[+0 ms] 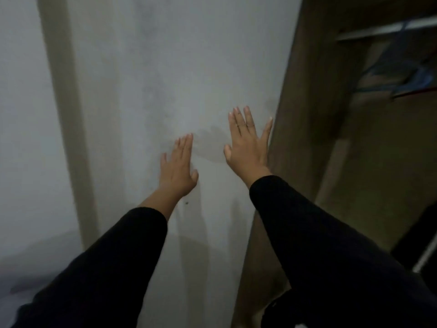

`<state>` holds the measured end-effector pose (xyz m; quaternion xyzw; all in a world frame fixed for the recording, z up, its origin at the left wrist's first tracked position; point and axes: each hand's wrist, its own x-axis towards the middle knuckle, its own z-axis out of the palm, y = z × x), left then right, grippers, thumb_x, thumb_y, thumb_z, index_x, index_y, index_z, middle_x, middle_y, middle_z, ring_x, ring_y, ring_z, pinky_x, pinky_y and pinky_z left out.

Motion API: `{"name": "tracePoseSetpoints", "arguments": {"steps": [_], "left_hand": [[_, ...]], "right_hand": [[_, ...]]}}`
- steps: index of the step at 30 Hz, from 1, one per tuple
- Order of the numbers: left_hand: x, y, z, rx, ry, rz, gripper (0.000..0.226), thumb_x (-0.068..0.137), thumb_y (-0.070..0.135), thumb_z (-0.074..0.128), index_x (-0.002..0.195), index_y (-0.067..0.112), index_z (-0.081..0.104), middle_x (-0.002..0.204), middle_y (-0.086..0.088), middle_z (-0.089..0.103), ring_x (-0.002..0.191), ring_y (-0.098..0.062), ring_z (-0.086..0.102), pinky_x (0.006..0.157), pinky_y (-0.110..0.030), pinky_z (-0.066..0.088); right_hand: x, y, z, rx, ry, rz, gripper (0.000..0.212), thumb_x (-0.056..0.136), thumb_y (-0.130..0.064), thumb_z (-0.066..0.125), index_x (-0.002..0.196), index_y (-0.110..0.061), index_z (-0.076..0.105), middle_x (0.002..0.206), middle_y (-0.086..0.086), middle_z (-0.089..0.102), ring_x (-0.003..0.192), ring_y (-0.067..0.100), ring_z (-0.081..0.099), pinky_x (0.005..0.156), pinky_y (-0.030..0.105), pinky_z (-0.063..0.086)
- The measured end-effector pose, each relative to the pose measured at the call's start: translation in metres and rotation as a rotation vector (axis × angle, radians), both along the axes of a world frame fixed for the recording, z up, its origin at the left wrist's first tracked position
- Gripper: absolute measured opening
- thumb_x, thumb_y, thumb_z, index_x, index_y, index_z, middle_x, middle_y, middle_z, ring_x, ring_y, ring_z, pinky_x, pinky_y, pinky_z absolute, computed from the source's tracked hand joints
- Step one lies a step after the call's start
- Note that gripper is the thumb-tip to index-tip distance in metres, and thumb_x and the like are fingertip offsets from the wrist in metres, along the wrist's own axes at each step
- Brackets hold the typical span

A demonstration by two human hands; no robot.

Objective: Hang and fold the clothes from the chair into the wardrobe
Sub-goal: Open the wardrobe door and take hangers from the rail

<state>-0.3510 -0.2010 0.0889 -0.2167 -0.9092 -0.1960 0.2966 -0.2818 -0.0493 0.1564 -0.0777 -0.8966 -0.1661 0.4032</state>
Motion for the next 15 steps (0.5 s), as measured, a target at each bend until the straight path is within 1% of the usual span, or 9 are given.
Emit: {"name": "tracePoseSetpoints", "arguments": {"steps": [6, 11, 15], "left_hand": [[0.013, 0.084, 0.051, 0.030, 0.106, -0.207, 0.086, 0.093, 0.030, 0.048, 0.150, 0.019, -0.015, 0.160, 0.003, -0.009, 0.148, -0.015, -0.006, 0.117, -0.047, 0.008], [0.028, 0.154, 0.092, 0.062, 0.181, -0.356, 0.084, 0.094, 0.032, 0.047, 0.150, 0.019, -0.013, 0.160, 0.002, -0.006, 0.148, -0.016, -0.004, 0.118, -0.048, 0.010], [0.031, 0.203, 0.114, 0.114, 0.224, -0.437, 0.086, 0.093, 0.031, 0.050, 0.150, 0.020, -0.012, 0.160, 0.003, -0.005, 0.148, -0.015, -0.003, 0.117, -0.048, 0.012]], "right_hand": [[0.055, 0.065, 0.029, 0.008, 0.051, -0.236, 0.071, 0.097, -0.037, 0.037, 0.153, -0.014, 0.001, 0.161, 0.001, -0.004, 0.147, 0.019, -0.012, 0.108, 0.061, -0.015], [0.087, 0.115, 0.056, 0.005, 0.153, -0.339, 0.071, 0.096, -0.038, 0.038, 0.153, -0.015, 0.002, 0.161, 0.001, -0.003, 0.148, 0.019, -0.011, 0.106, 0.058, -0.019], [0.098, 0.151, 0.079, 0.030, 0.180, -0.406, 0.069, 0.097, -0.038, 0.036, 0.153, -0.015, 0.002, 0.161, 0.000, -0.004, 0.147, 0.018, -0.012, 0.109, 0.061, -0.014]]}}
